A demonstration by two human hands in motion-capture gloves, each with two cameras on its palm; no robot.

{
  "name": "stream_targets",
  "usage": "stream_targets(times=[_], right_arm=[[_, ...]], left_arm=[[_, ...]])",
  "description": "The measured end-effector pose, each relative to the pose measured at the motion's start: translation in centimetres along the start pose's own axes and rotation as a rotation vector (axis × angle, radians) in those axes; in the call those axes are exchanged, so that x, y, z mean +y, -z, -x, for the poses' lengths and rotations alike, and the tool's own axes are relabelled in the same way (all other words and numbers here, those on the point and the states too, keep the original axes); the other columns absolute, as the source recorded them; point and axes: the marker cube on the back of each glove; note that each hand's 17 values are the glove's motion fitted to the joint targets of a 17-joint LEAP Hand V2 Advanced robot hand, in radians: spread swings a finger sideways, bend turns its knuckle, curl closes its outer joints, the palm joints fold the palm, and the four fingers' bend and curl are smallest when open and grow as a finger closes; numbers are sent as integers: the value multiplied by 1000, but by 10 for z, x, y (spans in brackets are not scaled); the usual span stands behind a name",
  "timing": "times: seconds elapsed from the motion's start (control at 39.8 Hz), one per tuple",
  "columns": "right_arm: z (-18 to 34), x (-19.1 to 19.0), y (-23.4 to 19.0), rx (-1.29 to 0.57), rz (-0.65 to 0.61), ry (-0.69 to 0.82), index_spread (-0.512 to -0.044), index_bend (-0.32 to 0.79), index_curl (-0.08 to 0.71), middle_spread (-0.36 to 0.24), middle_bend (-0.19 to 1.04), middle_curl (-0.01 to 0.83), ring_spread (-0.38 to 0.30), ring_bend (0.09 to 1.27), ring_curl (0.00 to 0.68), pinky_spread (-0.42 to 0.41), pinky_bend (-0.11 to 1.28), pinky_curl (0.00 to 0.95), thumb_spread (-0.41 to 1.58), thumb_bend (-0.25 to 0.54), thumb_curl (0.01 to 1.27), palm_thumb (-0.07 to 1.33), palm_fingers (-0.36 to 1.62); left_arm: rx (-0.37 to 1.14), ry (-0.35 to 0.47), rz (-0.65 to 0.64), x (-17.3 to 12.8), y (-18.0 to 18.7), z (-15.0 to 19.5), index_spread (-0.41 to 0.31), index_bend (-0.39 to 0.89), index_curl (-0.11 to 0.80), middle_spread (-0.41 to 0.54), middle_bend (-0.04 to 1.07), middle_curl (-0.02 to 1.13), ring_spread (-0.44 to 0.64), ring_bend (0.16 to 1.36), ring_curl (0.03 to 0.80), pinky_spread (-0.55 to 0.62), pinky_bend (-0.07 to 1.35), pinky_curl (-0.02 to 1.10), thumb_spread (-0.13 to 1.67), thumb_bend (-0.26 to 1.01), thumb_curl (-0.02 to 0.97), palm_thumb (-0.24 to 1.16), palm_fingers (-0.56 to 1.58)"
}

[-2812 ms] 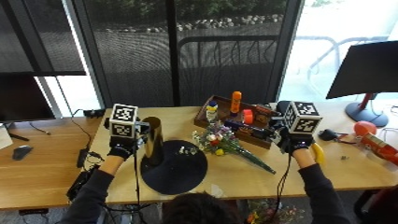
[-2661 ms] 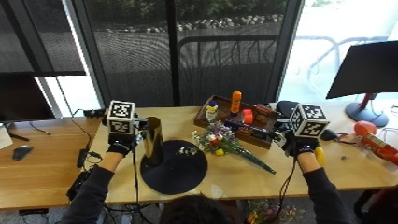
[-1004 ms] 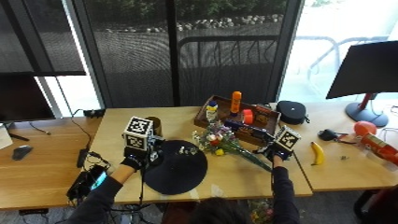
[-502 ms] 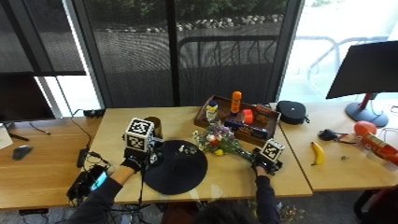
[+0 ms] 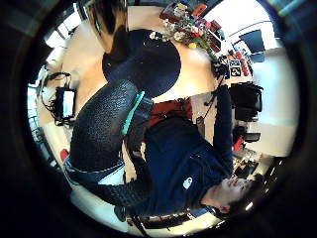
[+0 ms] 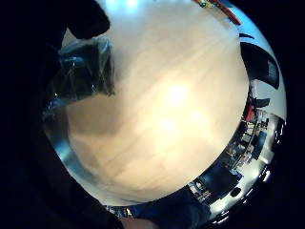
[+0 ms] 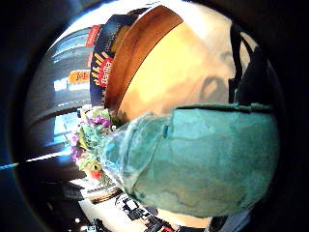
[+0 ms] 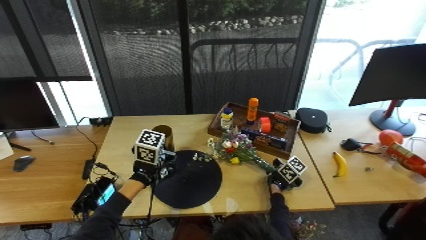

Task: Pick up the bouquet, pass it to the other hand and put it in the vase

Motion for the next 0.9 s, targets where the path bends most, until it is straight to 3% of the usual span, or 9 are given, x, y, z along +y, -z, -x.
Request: stream_targets(times=[0.15, 0.3, 0.4, 0.48, 0.5, 0.55, 0.63, 0.8, 0.9], right_arm=[[-3, 0, -2, -3, 26, -31, -268, 526, 457, -225, 510, 536, -271, 586, 445, -194, 164, 245, 1035, -58, 358, 832, 1166], [1, -10, 11, -145, -4, 20, -260, 555, 487, -219, 521, 555, -264, 578, 464, -240, 176, 278, 985, -40, 342, 786, 1188], [11, 0, 27, -382, 85, 81, -259, 565, 504, -211, 537, 569, -260, 570, 472, -251, 191, 302, 955, -27, 341, 792, 1215], [9, 10, 34, -444, 215, -40, -252, 564, 514, -207, 546, 577, -256, 567, 478, -254, 200, 320, 930, -12, 349, 827, 1228], [11, 13, 37, -466, 270, -80, -252, 564, 517, -205, 549, 581, -253, 566, 481, -255, 209, 328, 930, 30, 367, 902, 1235], [17, 19, 42, -517, 351, -123, -246, 552, 522, -199, 535, 581, -252, 562, 485, -258, 235, 343, 886, 30, 397, 934, 1218], [28, 21, 51, -565, 333, -109, -236, 532, 527, -193, 517, 582, -250, 552, 489, -255, 268, 366, 788, 9, 434, 950, 1197], [75, 26, 72, -781, 193, 288, -231, 514, 541, -180, 505, 592, -243, 540, 500, -252, 283, 395, 664, -19, 497, 974, 1197], [99, 44, 72, -799, 294, 317, -230, 510, 550, -178, 501, 599, -240, 539, 506, -255, 283, 407, 625, -25, 524, 977, 1201]], left_arm=[[-22, -9, 31, -4, -4, -6, 24, 138, 282, 244, 181, 326, 328, 552, 281, 296, 545, 358, 1190, -19, 290, 247, 174], [-33, -19, 39, -4, -2, -12, 24, 138, 282, 244, 181, 327, 328, 552, 281, 296, 545, 358, 1188, -18, 290, 242, 174], [-14, -38, 63, -3, -3, -18, 21, 136, 282, 243, 186, 330, 328, 550, 281, 296, 543, 358, 1189, -19, 288, 236, 177], [33, -54, 86, -6, -2, -22, 21, 139, 282, 239, 188, 333, 326, 550, 281, 296, 539, 356, 1189, -19, 288, 235, 182], [56, -57, 93, -7, -1, -24, 20, 139, 282, 239, 188, 334, 325, 549, 281, 296, 538, 356, 1189, -19, 288, 235, 182], [116, -59, 106, -11, 1, -27, 20, 137, 282, 238, 186, 335, 324, 552, 283, 296, 537, 356, 1189, -18, 288, 234, 184], [230, -65, 124, -20, 7, -33, 20, 138, 281, 235, 189, 337, 315, 564, 286, 302, 520, 351, 1189, -18, 288, 234, 190], [578, -112, 117, -50, 24, -49, 20, 144, 285, 225, 185, 340, 286, 581, 291, 320, 491, 343, 1185, -18, 288, 232, 210], [838, -140, 59, -72, 38, -66, 22, 134, 283, 222, 184, 342, 277, 585, 292, 321, 486, 342, 1172, -6, 297, 263, 210]])
